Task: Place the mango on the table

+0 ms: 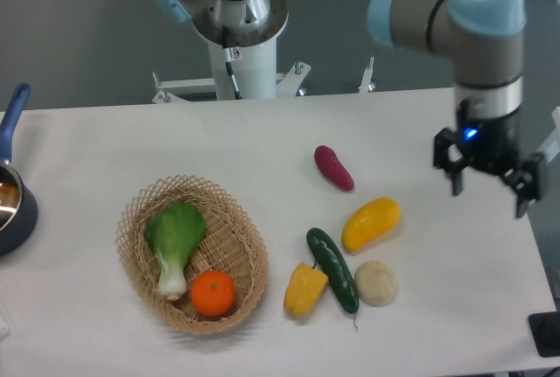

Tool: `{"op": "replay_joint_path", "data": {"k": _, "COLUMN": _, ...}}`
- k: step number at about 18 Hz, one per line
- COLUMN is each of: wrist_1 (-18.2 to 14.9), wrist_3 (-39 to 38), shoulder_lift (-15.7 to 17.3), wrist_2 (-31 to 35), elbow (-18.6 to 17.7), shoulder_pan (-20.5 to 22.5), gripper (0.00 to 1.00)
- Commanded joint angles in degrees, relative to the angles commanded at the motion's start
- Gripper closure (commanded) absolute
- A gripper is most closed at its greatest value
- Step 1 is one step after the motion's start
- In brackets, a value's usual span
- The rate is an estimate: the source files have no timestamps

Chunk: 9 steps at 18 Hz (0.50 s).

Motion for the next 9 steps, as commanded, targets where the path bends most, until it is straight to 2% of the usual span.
{"op": "replay_joint_path", "data": {"k": 3, "wrist_1": -5.2, "wrist_3": 9.4, "shoulder_lift": 2.6, "wrist_2": -0.5, "elbow": -1.3, "shoulder_pan": 3.3, "gripper": 0.00}}
{"op": "replay_joint_path", "data": {"k": 5, "wrist_1": -7.5, "wrist_3": 13.6, "shoulder_lift": 3.5, "wrist_2": -1.8, "elbow": -1.7, "shoulder_pan": 5.0, "gripper": 0.00}}
{"op": "replay_joint_path", "data": {"k": 9, "wrist_1": -7.7, "wrist_3": 13.9, "shoulder_lift": 3.9, "wrist_2": -2.7, "elbow": -2.5, "shoulder_pan": 5.6, "gripper": 0.00}}
